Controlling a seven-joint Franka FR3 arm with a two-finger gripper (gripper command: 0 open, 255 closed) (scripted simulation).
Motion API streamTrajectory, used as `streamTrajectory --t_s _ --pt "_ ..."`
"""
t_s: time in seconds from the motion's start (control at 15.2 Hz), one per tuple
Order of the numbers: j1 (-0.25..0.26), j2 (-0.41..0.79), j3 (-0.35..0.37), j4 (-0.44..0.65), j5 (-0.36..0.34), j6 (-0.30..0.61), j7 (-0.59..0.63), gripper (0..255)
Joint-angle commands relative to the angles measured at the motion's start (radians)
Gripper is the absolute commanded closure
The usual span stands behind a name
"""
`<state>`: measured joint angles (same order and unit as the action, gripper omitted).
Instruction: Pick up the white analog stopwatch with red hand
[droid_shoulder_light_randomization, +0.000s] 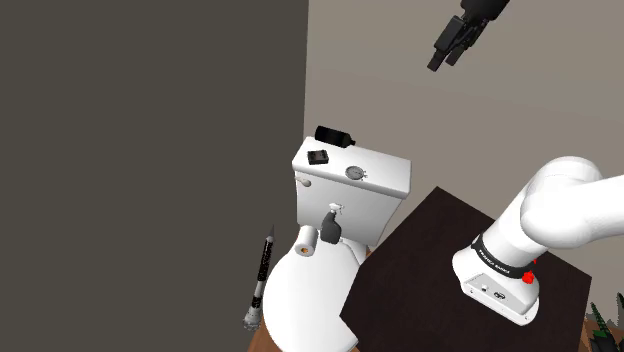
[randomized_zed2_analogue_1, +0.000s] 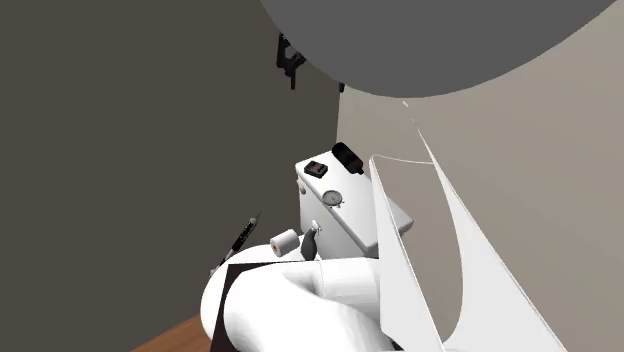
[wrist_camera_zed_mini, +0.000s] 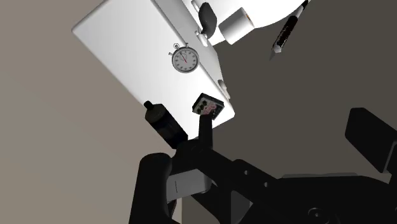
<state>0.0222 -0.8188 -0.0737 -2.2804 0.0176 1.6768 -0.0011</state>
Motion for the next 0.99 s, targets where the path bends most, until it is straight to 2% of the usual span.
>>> streamTrajectory --t_s 0.0,0.46,0.92 --pt "0.000 0.000 0.000 0.000 0.000 0.000 0.000 0" --pt "0.010 0.093 -0.045 -0.147 -0.029 0.202 -0.089 0" --pt "0.022 0.254 -0.095 -0.238 -0.050 0.417 -0.179 0"
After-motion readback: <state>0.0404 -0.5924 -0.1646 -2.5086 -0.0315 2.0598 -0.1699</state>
